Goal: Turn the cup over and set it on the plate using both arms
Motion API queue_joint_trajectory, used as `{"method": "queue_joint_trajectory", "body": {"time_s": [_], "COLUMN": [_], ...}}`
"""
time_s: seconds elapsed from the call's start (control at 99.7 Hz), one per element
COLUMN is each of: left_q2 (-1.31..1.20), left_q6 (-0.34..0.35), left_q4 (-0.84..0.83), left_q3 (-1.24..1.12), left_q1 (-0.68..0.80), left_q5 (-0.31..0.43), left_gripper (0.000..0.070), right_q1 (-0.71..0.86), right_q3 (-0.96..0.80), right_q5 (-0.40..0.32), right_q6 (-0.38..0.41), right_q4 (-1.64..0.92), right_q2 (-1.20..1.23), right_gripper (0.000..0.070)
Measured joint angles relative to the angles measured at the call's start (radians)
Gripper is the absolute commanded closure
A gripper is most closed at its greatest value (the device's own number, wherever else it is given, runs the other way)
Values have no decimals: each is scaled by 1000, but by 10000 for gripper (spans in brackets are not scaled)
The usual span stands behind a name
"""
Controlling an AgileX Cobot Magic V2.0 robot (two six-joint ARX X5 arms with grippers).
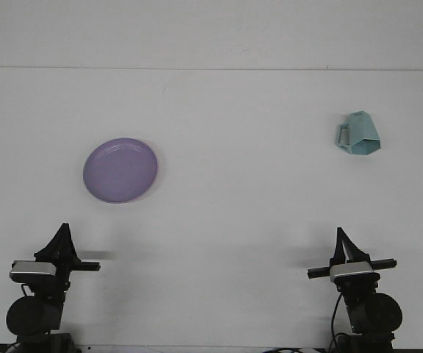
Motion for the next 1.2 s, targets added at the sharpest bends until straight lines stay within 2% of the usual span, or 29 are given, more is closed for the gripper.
{"method": "queue_joint_trajectory", "body": {"time_s": [0.802,1.023,1.203], "left_q2": [0,0,0], "left_q6": [0,-9,-42], "left_q4": [2,2,1], "left_q3": [0,0,0], "left_q1": [0,0,0], "left_q5": [0,0,0], "left_gripper": [685,685,687], "right_q1": [0,0,0], "right_q3": [0,0,29], "right_q5": [0,0,38], "right_q6": [9,125,309], "right_q4": [1,11,39], "right_q2": [0,0,0], "right_gripper": [697,697,699]}}
